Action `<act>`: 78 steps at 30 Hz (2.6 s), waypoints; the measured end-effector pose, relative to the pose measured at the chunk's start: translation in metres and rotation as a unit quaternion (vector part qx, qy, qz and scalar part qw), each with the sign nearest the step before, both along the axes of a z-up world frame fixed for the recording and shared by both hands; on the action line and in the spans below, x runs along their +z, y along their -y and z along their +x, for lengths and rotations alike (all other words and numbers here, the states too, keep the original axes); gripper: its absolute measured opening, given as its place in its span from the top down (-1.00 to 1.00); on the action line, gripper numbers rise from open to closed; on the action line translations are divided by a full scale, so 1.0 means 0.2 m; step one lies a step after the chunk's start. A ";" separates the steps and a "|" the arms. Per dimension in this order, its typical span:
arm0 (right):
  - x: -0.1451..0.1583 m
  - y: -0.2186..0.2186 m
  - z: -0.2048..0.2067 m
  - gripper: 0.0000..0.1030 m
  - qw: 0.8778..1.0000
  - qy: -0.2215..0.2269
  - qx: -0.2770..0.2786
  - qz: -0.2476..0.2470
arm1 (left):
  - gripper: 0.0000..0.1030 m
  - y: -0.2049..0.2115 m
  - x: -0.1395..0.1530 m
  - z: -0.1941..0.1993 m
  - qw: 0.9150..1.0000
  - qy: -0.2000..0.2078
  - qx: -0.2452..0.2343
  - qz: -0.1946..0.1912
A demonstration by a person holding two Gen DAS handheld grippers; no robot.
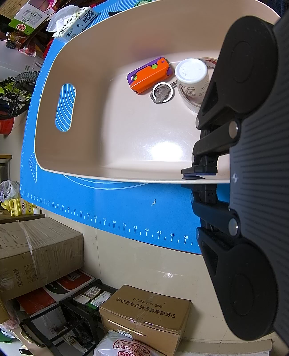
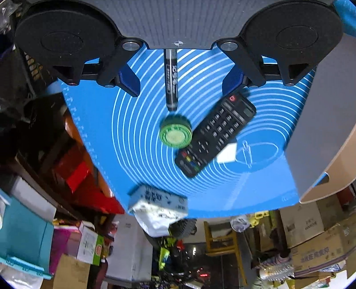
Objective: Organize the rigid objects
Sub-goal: 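Move the right tool back and close it on the black marker, then carry the black marker into the bin and release it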
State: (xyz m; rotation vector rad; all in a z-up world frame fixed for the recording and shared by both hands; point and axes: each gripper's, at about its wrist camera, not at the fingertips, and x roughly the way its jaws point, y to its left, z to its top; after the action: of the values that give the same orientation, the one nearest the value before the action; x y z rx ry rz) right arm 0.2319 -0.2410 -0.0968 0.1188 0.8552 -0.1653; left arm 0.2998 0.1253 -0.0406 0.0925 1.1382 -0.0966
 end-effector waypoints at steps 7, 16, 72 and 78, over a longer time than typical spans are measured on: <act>-0.10 0.01 0.05 -0.37 1.000 -0.030 -0.003 0.007 | 0.89 0.00 0.00 0.00 1.000 0.000 0.000 0.001; -0.15 0.02 0.05 0.10 0.999 -0.045 -0.011 0.008 | 0.89 0.00 0.00 0.00 1.000 0.000 0.000 0.000; 0.52 -0.96 0.34 0.51 0.967 0.130 0.218 0.009 | 0.90 0.00 -0.01 0.00 1.000 0.000 0.000 0.001; 0.41 -1.12 0.41 0.51 0.965 0.072 0.252 -0.008 | 0.90 -0.01 0.00 0.00 1.000 0.000 0.000 0.000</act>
State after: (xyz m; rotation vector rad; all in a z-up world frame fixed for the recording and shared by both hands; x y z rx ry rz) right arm 0.3135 -0.0163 -0.0141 -0.1028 0.7138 0.3118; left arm 0.2995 0.1265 -0.0414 0.0935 1.1375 -0.0963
